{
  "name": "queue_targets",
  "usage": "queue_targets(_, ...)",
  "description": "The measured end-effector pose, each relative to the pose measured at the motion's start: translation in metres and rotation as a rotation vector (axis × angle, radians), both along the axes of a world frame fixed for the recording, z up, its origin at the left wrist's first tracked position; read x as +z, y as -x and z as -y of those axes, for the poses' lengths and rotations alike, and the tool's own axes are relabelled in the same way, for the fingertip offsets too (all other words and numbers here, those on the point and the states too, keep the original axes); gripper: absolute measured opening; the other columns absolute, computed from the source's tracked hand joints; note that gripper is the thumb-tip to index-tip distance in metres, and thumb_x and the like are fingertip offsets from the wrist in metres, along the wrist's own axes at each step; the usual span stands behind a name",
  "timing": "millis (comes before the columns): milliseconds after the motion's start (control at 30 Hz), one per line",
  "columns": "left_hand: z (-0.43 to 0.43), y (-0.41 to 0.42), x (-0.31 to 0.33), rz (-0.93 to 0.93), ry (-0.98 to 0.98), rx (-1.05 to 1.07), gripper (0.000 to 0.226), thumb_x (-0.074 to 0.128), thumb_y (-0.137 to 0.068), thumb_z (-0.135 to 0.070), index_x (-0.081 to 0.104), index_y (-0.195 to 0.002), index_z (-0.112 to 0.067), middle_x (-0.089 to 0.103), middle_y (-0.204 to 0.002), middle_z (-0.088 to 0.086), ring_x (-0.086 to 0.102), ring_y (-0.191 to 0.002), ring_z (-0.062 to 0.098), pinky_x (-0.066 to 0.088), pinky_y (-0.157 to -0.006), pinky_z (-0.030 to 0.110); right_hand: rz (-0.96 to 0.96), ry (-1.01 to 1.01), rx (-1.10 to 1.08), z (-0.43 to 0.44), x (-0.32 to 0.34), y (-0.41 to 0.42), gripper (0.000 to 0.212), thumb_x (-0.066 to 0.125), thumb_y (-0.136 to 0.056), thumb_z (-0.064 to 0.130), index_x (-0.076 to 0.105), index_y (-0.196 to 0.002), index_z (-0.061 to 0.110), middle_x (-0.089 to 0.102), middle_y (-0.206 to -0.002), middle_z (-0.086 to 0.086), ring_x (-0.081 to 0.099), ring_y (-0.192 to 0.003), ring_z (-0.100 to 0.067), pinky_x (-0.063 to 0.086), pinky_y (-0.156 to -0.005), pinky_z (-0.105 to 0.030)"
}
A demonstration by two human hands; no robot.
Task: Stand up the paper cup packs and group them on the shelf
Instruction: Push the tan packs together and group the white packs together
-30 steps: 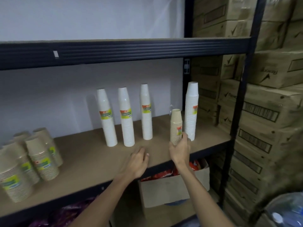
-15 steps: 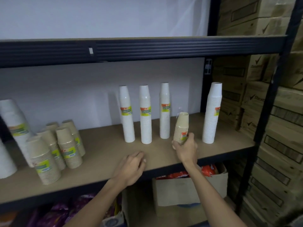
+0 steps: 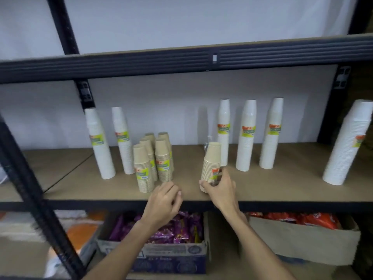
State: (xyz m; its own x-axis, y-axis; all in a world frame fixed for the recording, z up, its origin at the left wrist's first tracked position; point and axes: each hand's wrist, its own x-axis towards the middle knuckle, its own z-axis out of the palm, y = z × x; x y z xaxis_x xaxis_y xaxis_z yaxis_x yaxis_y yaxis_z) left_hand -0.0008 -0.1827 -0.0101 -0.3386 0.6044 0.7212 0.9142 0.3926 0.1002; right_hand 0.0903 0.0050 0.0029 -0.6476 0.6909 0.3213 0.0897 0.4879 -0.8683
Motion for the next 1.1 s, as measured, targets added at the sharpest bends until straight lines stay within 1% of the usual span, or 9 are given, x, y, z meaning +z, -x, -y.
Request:
queue_targets(200, 0.084, 0.03, -0.001, 0.022, -0.157, 0.189, 0.014, 0.05, -0.093, -0.016, 0.058, -0.086, -0.008, 0.052, -0.085, 0.001, 0.05, -0.077, 0.022, 0.046, -0.065, 0.04, 0.043, -0.01, 0.077, 0.049, 0.0, 0.031, 0.053, 0.079, -0.064, 0.053, 0.047, -0.099, 0.031, 0.069, -0.1, 0.002, 0.065, -0.096, -0.024, 0.055, -0.08, -0.044)
queue_targets(300, 0.107, 0.047, 0.0, 0.179, -0.211, 0.35, 0.007, 0.048, -0.093, -0.02, 0.051, -0.089, -0.016, 0.05, -0.089, -0.002, 0.048, -0.081, 0.019, 0.044, -0.068, 0.037, 0.074, -0.018, 0.108, 0.069, 0.001, 0.043, 0.055, 0.08, -0.065, 0.053, 0.044, -0.1, 0.029, 0.066, -0.1, 0.004, 0.061, -0.096, -0.022, 0.054, -0.08, -0.044)
queue_targets(367, 0.114, 0.062, -0.002, 0.304, -0.203, 0.435, 0.006, 0.045, -0.097, -0.022, 0.049, -0.098, -0.018, 0.053, -0.097, -0.001, 0.051, -0.087, 0.02, 0.046, -0.074, 0.04, 0.103, -0.033, 0.121, 0.083, 0.004, 0.051, 0.058, 0.08, -0.067, 0.055, 0.041, -0.1, 0.027, 0.064, -0.101, 0.005, 0.06, -0.096, -0.021, 0.053, -0.08, -0.044)
queue_targets(433, 0.114, 0.079, -0.005, 0.426, -0.138, 0.47, 0.016, 0.041, -0.1, -0.026, 0.049, -0.109, -0.016, 0.056, -0.11, 0.003, 0.055, -0.097, 0.025, 0.046, -0.083, 0.042, 0.117, -0.049, 0.117, 0.091, 0.005, 0.059, 0.063, 0.079, -0.066, 0.059, 0.041, -0.103, 0.026, 0.066, -0.102, 0.003, 0.063, -0.097, -0.023, 0.054, -0.08, -0.044)
queue_targets(533, 0.108, 0.095, -0.008, 0.529, 0.059, 0.492, 0.033, 0.031, -0.103, -0.031, 0.047, -0.126, -0.014, 0.053, -0.131, 0.006, 0.051, -0.119, 0.025, 0.034, -0.105, 0.043, 0.154, -0.06, 0.146, 0.094, 0.001, 0.067, 0.068, 0.077, -0.064, 0.065, 0.044, -0.11, 0.026, 0.065, -0.105, 0.004, 0.064, -0.097, -0.021, 0.055, -0.081, -0.043)
queue_targets(633, 0.1, 0.1, -0.013, 0.505, 0.228, 0.53, 0.047, 0.021, -0.103, -0.038, 0.04, -0.141, -0.017, 0.04, -0.149, 0.003, 0.03, -0.142, 0.021, 0.017, -0.116, 0.045, 0.226, -0.111, 0.214, 0.086, -0.004, 0.069, 0.054, 0.077, -0.073, 0.048, 0.048, -0.114, 0.028, 0.065, -0.113, 0.006, 0.062, -0.106, -0.018, 0.054, -0.089, -0.041)
queue_targets(733, 0.097, 0.098, -0.019, 0.427, 0.231, 0.584, 0.072, -0.001, -0.09, -0.048, 0.039, -0.144, -0.021, 0.038, -0.152, 0.0, 0.023, -0.146, 0.019, 0.017, -0.117, 0.045, 0.27, -0.146, 0.26, 0.078, -0.006, 0.071, 0.044, 0.077, -0.077, 0.037, 0.052, -0.113, 0.029, 0.066, -0.115, 0.009, 0.062, -0.108, -0.015, 0.054, -0.09, -0.037)
queue_targets(900, 0.097, 0.097, -0.025, 0.354, 0.207, 0.607, 0.079, -0.006, -0.085, -0.048, 0.042, -0.143, -0.022, 0.04, -0.151, -0.001, 0.028, -0.145, 0.018, 0.02, -0.116, 0.044, 0.287, -0.239, 0.192, 0.087, -0.009, 0.08, 0.059, 0.069, -0.069, 0.067, 0.055, -0.114, 0.032, 0.067, -0.114, 0.012, 0.064, -0.103, -0.014, 0.053, -0.089, -0.04)
queue_targets(1100, 0.098, 0.097, -0.026, 0.327, 0.202, 0.616, 0.075, -0.001, -0.088, -0.046, 0.045, -0.142, -0.021, 0.044, -0.149, 0.0, 0.031, -0.143, 0.018, 0.022, -0.115, 0.044, 0.319, -0.297, 0.125, 0.095, -0.004, 0.082, 0.067, 0.065, -0.071, 0.073, 0.056, -0.122, 0.032, 0.067, -0.118, 0.012, 0.062, -0.111, -0.014, 0.045, -0.097, -0.039)
